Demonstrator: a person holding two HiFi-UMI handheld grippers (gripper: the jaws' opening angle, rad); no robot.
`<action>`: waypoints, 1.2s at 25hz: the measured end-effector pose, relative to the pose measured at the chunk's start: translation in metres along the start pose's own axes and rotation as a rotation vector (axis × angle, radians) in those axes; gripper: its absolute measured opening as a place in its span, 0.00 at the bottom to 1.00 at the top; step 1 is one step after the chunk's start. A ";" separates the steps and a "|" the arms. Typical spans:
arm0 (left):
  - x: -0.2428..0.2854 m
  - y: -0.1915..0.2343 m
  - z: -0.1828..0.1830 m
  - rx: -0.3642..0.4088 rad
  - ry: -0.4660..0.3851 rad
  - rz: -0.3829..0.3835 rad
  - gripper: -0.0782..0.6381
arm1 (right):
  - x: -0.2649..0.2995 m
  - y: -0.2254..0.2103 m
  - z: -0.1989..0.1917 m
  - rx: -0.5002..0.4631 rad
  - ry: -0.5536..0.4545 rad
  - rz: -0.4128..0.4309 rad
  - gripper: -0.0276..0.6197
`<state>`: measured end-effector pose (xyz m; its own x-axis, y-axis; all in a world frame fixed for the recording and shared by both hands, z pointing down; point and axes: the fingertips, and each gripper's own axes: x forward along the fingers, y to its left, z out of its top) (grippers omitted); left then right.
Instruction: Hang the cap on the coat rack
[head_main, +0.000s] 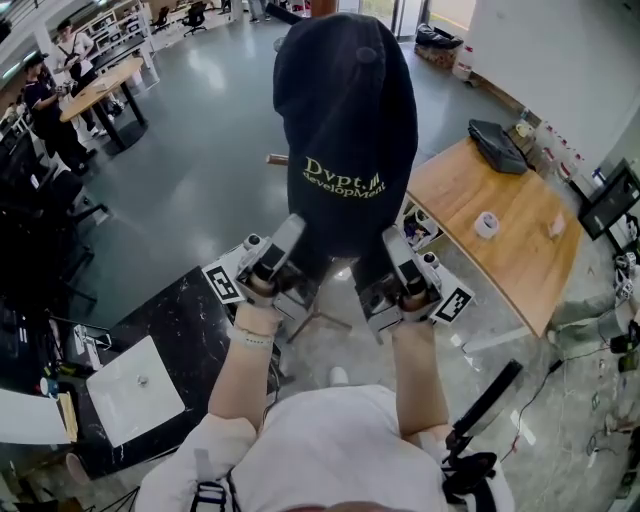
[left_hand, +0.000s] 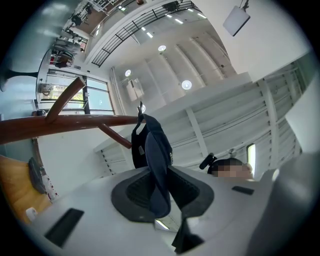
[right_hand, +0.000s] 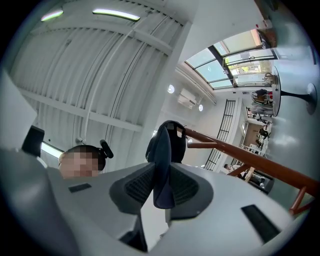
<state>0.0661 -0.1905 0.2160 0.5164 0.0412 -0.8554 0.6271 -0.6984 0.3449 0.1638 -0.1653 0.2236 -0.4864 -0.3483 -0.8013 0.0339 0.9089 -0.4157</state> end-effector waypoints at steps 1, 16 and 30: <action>-0.004 0.003 -0.001 -0.004 -0.005 0.005 0.19 | -0.003 -0.003 -0.001 0.005 -0.001 -0.004 0.14; -0.056 0.037 -0.017 -0.054 -0.025 0.078 0.19 | -0.048 -0.043 -0.020 0.073 0.006 -0.069 0.14; -0.101 0.070 -0.034 -0.092 -0.035 0.153 0.19 | -0.092 -0.080 -0.035 0.117 0.002 -0.139 0.15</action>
<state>0.0781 -0.2192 0.3397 0.5905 -0.0864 -0.8024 0.5940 -0.6265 0.5047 0.1748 -0.1982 0.3458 -0.4950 -0.4682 -0.7319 0.0680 0.8189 -0.5698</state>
